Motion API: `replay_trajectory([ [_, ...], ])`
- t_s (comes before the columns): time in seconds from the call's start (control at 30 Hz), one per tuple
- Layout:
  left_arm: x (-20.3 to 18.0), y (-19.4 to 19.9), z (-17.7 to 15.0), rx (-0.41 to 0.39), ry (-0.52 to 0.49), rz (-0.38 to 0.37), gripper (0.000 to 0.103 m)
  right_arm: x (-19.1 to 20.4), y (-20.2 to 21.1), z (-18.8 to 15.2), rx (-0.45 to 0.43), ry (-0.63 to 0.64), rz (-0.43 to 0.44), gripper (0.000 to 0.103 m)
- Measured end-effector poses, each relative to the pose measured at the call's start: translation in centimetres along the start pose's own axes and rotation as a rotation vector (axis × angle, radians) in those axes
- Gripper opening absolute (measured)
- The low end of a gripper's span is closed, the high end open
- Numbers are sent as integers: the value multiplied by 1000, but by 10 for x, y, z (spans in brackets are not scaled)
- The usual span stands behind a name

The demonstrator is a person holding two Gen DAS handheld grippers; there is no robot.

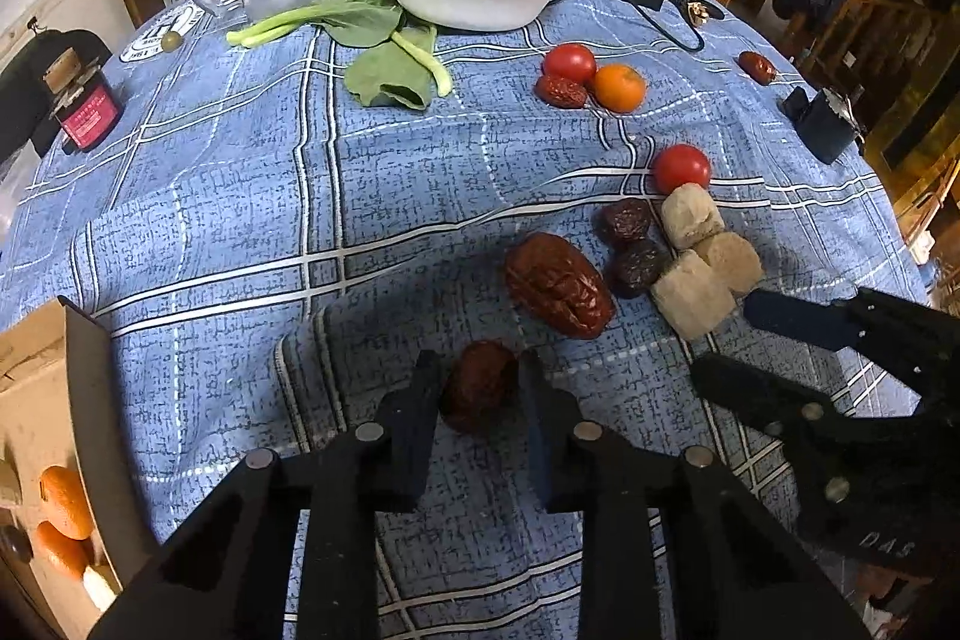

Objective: Organize fruits
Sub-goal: 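Close the left tool on a dark red date while the right tool grasps a pale bun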

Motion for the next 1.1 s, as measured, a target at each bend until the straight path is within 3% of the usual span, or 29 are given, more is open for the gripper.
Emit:
replay_trajectory([
  [0.17,0,0,0,-6,16,-7,24,4,-4,5,-8,-16,11,55],
  [0.27,-3,0,0,-14,21,-16,30,3,-10,9,-10,-31,3,55],
  [0.33,-5,0,0,-18,13,5,30,1,-15,13,-9,-48,-5,49],
  [0.4,-4,0,-1,-26,10,33,24,-2,-15,15,-14,-55,-22,34],
  [0.43,-3,1,-2,-28,16,25,24,-3,-14,16,-15,-60,-15,33],
  [0.77,8,33,-25,-64,104,-45,23,-1,1,-2,-21,-79,4,33],
  [1.1,32,89,-66,-134,178,-74,24,37,18,-19,-25,-47,27,31],
])
Point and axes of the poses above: each gripper's, at about its wrist camera, not at the fingertips, and y roughly against the way its jaws point, x to its left, z to its top, the point moved 10 cm from there along -y, roughly the way its jaws point, and after that the axes turned 15 degrees about x, right-handed, at the moved point
